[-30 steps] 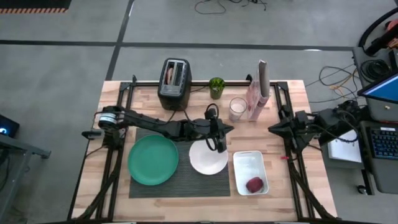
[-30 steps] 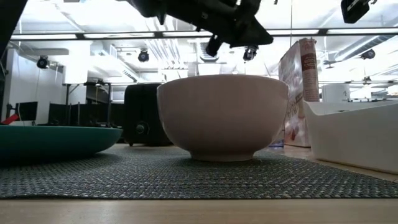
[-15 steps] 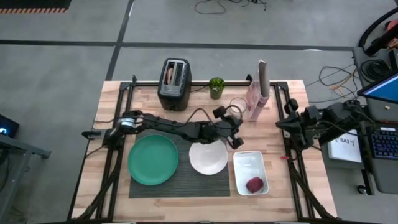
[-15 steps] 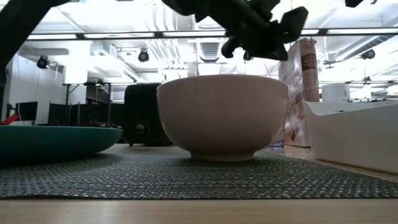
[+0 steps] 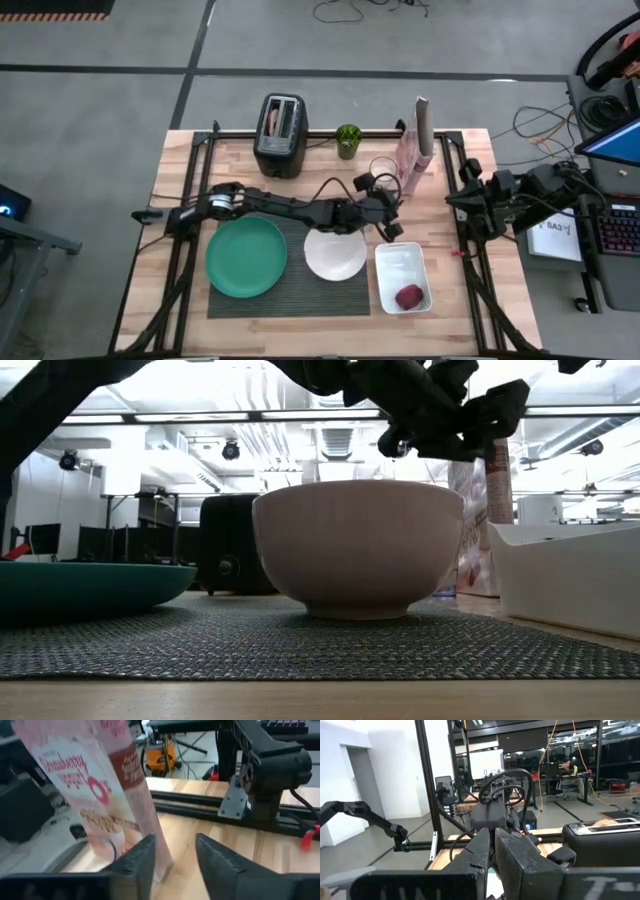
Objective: Arrange a breakfast setting
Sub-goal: Pour the cereal into the white bowl
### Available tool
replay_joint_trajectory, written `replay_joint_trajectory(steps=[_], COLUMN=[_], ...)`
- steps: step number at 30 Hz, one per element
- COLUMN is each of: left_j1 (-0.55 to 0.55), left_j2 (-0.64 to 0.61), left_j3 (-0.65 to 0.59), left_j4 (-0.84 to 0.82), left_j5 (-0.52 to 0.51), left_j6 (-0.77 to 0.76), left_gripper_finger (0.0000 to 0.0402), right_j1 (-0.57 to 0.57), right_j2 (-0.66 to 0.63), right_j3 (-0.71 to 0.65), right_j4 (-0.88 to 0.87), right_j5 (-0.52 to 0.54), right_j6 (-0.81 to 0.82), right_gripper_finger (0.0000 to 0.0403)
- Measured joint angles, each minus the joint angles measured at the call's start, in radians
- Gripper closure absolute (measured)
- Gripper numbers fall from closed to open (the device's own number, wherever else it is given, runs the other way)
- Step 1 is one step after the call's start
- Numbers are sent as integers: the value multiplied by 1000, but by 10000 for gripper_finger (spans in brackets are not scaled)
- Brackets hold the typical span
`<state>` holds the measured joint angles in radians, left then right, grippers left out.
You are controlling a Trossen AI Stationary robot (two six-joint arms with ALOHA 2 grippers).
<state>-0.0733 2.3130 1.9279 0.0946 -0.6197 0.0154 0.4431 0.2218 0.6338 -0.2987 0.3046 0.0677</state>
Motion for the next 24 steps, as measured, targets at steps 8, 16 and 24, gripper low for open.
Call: replay_joint_trajectory(steps=[8,16,24], left_j1=[34,72,78], left_j2=[7,8,8], left_j3=[9,9,8], left_j4=[149,226,238], left_j5=[0,51,113], left_j6=[47,-8,-26], left_gripper_finger=[161,137,136], right_j1=[0,0,0], right_j2=[1,1,1], right_j3=[0,0,0], right_j4=[1,2,4], right_j5=[1,2,2], right_j6=[2,0,-8], right_gripper_finger=[381,380,380])
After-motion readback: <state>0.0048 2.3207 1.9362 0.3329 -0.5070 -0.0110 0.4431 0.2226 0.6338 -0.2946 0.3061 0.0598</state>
